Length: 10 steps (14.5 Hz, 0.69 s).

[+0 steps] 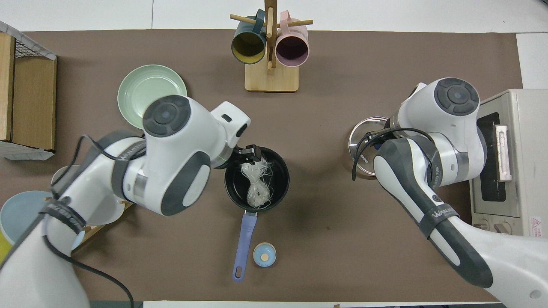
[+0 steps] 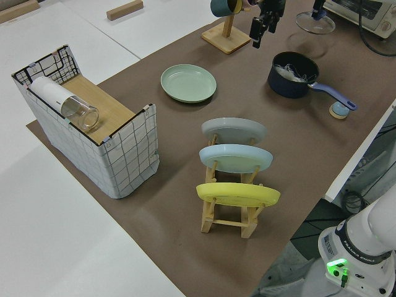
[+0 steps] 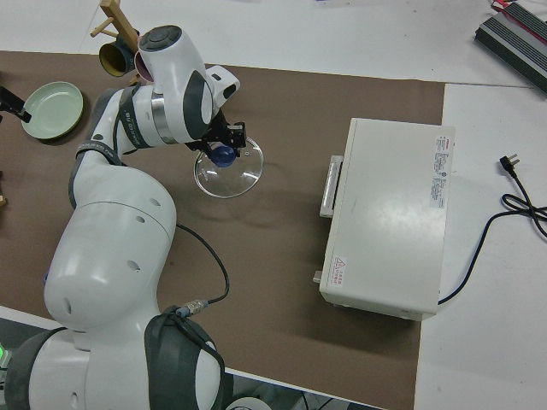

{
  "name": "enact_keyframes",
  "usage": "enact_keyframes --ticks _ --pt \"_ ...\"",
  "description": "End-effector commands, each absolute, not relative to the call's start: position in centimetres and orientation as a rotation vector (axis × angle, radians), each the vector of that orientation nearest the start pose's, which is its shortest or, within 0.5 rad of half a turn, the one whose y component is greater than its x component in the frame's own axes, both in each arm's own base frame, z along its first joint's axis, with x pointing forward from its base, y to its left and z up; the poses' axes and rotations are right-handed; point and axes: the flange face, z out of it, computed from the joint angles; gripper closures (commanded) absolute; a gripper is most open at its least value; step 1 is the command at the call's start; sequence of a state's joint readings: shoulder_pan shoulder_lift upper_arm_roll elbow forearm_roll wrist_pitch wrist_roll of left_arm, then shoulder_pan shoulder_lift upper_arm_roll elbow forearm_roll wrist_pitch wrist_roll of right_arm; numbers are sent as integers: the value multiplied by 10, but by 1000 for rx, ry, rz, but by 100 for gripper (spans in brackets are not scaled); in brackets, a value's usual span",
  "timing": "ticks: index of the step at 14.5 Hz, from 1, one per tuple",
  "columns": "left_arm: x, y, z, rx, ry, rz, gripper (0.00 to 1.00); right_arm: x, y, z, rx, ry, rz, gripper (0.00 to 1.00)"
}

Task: Transfer vermicelli from plate to pot
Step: 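Withdraw the left gripper while the right gripper carries the lid over the saucepan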

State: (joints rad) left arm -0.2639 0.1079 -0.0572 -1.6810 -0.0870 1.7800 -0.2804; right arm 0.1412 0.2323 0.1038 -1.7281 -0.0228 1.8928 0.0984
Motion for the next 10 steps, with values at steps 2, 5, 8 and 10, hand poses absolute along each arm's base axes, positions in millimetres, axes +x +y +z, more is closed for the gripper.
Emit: enact_keyframes --ticks 2,5,8,10 --pt "564 -130 558 -3182 134 37 0 587 249 479 -3137 -89 65 57" --pt "557 -113 568 -3178 95 67 0 558 317 482 -3138 -28 12 57" --pt "552 -102 586 -3174 67 85 0 524 384 472 -3135 1 -32 57" --pt "552 -98 609 -3159 61 93 0 511 414 450 -3147 -21 -31 57"
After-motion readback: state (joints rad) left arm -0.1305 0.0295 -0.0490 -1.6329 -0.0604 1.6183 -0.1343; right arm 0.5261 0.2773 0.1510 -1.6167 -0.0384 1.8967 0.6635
